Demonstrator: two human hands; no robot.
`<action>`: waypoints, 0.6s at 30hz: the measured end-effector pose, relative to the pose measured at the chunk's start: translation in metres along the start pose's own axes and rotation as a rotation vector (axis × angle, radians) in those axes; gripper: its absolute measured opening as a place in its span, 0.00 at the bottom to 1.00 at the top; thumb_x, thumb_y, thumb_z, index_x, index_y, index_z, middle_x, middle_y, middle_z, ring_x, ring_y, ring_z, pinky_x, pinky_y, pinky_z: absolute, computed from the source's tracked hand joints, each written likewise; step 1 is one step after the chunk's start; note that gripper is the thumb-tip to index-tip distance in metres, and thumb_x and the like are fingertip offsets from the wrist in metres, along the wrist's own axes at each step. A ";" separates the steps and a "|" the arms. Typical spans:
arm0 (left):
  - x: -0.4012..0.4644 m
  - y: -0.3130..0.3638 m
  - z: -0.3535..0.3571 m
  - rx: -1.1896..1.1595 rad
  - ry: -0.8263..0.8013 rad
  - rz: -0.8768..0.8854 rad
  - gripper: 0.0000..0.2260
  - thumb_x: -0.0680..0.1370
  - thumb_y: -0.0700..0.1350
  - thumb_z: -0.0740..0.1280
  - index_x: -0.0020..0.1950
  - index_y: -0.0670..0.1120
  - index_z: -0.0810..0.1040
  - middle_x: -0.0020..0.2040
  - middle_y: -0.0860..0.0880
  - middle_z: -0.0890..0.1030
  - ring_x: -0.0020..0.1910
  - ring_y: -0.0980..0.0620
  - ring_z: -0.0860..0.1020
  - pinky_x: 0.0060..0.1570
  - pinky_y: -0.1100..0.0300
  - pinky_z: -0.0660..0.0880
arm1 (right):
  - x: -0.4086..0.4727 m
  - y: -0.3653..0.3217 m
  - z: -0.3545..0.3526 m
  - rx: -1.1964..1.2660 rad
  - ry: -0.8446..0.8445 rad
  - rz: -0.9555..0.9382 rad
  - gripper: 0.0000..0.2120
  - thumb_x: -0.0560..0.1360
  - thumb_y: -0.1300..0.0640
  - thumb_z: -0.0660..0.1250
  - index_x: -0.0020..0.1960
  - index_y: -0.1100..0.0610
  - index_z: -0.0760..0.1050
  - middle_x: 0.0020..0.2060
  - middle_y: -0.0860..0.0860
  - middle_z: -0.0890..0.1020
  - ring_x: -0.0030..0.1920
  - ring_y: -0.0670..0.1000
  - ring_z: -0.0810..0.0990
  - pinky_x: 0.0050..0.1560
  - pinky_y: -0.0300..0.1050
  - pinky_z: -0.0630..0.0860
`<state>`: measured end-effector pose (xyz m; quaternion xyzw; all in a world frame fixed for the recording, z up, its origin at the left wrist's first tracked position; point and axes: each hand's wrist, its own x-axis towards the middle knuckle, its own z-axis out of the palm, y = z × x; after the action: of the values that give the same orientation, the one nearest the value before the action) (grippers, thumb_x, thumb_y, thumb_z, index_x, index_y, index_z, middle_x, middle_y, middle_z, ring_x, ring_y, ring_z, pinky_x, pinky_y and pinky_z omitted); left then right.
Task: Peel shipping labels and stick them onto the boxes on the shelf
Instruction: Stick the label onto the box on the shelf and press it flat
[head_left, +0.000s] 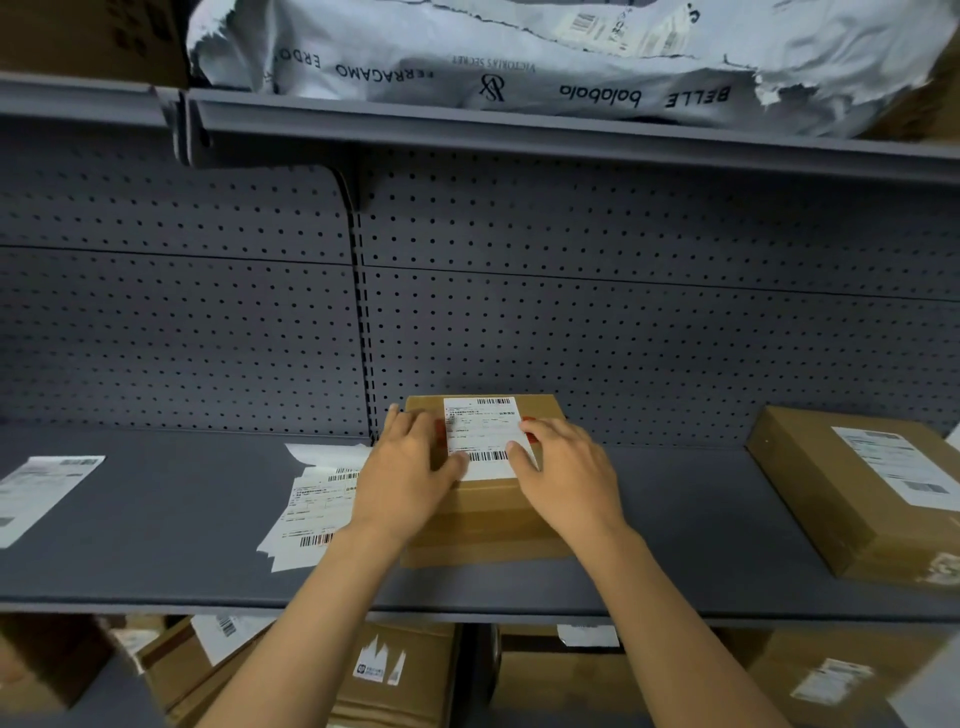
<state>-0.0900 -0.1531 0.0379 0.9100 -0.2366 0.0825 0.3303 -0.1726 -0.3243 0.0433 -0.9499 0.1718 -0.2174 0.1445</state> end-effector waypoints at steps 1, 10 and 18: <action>0.000 0.004 0.001 0.008 0.023 0.002 0.24 0.78 0.56 0.68 0.72 0.49 0.72 0.72 0.47 0.73 0.81 0.46 0.57 0.67 0.45 0.72 | 0.001 -0.005 0.001 0.003 0.008 -0.009 0.23 0.80 0.42 0.59 0.69 0.50 0.75 0.67 0.48 0.78 0.69 0.52 0.73 0.68 0.53 0.70; -0.011 0.012 0.015 -0.014 0.076 0.058 0.24 0.79 0.52 0.68 0.74 0.47 0.71 0.74 0.47 0.73 0.82 0.46 0.54 0.75 0.50 0.64 | -0.004 -0.021 0.011 -0.054 -0.010 -0.051 0.24 0.79 0.41 0.60 0.71 0.49 0.73 0.69 0.48 0.77 0.73 0.51 0.69 0.71 0.50 0.66; -0.015 -0.008 -0.003 0.012 0.052 0.014 0.26 0.77 0.61 0.67 0.72 0.52 0.72 0.73 0.50 0.73 0.82 0.47 0.53 0.72 0.47 0.68 | -0.005 0.007 0.004 -0.028 -0.004 0.018 0.27 0.78 0.37 0.59 0.71 0.49 0.73 0.70 0.47 0.76 0.74 0.52 0.67 0.71 0.53 0.67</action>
<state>-0.0993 -0.1402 0.0310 0.9079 -0.2336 0.1100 0.3302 -0.1766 -0.3282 0.0352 -0.9507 0.1831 -0.2119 0.1333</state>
